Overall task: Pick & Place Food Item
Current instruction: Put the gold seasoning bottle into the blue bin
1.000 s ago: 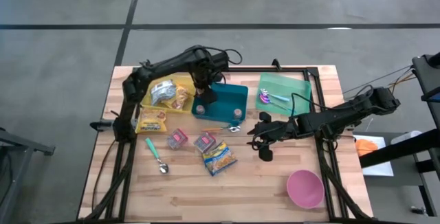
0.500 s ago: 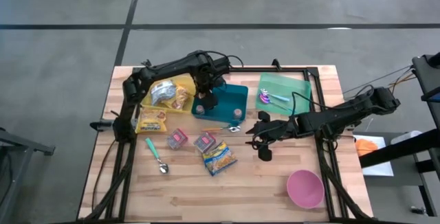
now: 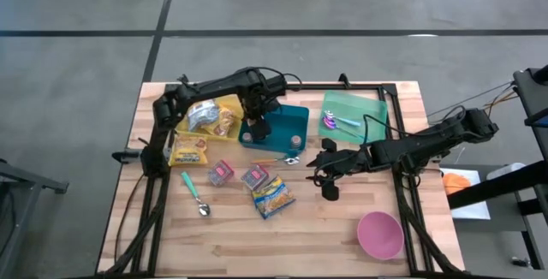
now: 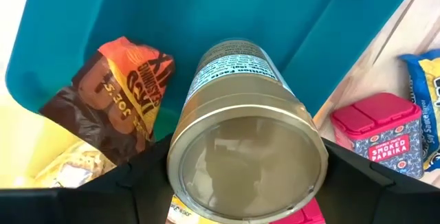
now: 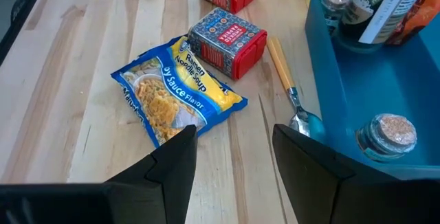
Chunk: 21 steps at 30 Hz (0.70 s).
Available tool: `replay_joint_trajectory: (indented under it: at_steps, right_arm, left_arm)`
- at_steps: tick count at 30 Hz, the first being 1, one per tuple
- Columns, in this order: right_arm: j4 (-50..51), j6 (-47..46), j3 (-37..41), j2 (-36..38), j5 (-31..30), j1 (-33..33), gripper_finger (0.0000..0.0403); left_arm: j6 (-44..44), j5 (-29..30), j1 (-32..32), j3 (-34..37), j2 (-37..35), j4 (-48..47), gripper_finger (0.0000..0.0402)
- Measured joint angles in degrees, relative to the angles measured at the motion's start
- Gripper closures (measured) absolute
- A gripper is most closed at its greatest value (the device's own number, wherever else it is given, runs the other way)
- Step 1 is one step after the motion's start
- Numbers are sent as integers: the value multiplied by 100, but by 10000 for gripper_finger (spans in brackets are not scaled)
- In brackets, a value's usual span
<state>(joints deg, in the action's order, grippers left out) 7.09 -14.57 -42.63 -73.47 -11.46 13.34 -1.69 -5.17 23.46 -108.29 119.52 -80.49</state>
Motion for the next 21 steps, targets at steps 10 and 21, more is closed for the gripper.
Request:
replay_joint_trajectory:
  at_steps: [10, 21]
  right_arm:
    - [0, -2, 0, 0, 13, 0, 213]
    - [13, -2, 2, 0, 164, 2, 213]
  left_arm:
    - [-26, -8, -148, 0, 0, 243, 123]
    - [-177, -44, -264, 0, 356, 258, 123]
